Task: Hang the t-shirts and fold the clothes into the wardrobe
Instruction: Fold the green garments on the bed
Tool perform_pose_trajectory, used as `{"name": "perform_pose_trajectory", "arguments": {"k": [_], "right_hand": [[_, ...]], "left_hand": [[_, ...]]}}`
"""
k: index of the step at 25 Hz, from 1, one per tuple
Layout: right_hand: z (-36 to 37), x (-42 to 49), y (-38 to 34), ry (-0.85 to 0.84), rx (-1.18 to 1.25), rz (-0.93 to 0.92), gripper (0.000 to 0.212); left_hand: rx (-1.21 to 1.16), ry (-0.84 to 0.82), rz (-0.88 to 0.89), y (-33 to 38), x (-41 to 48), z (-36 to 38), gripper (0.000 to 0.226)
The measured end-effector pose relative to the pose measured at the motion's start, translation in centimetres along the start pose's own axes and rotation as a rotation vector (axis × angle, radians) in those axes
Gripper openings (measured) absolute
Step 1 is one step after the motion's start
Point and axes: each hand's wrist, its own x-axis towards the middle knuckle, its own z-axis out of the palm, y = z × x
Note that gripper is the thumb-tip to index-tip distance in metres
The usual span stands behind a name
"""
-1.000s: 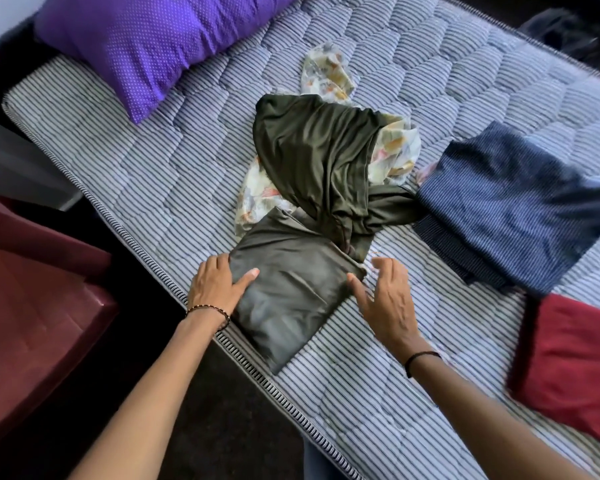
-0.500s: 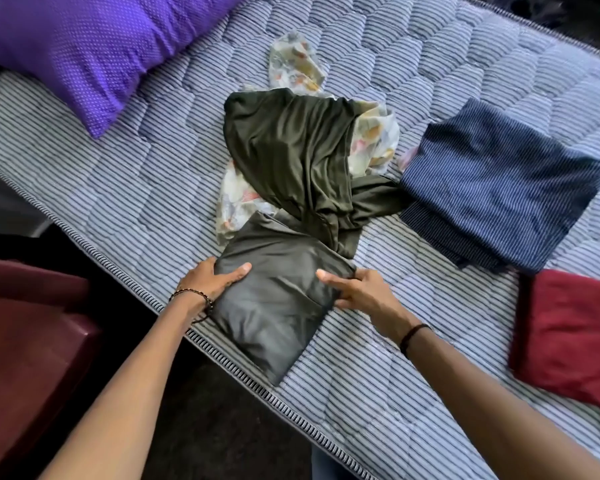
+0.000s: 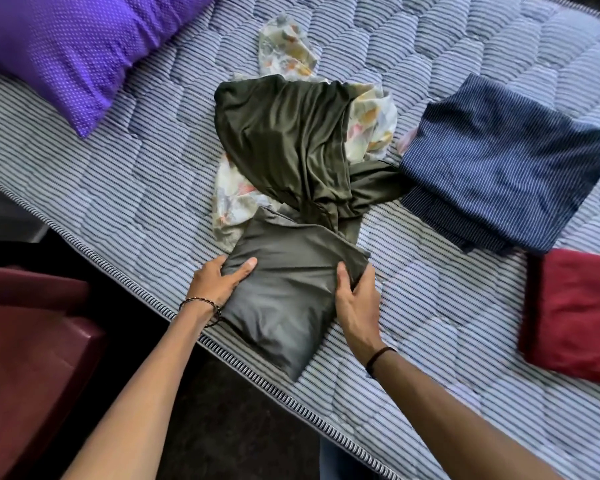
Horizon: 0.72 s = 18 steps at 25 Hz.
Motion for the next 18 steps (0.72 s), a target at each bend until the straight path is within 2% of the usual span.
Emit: {"name": "perform_pose_trajectory", "arguments": {"k": [3,6,9,14,16,18], "right_hand": [[-0.9,0.0,0.3,0.105,-0.024,-0.035,0.023],[-3.8,0.2,1.1,0.128,-0.05,-0.047,0.022],[-7.6,0.3,1.6,0.141,-0.091,-0.074,0.019],[-12.3,1.4,2.3,0.234,-0.124,-0.063,0.023],[-14.0,2.0,2.5,0.284,-0.111,-0.05,0.029],[-15.7,2.2,2.5,0.307,-0.036,0.013,0.035]], "left_hand": [[0.009,0.032,0.048,0.7,-1.2,1.8,0.063],[-0.012,0.016,0.068,1.8,-3.0,4.4,0.051],[0.024,-0.001,0.088,3.1,-4.9,7.1,0.048],[0.034,-0.173,0.111,5.4,-7.0,10.8,0.05],[0.157,-0.216,0.118,6.4,-7.8,12.0,0.054],[0.397,-0.123,0.108,7.9,-8.4,12.6,0.062]]}}
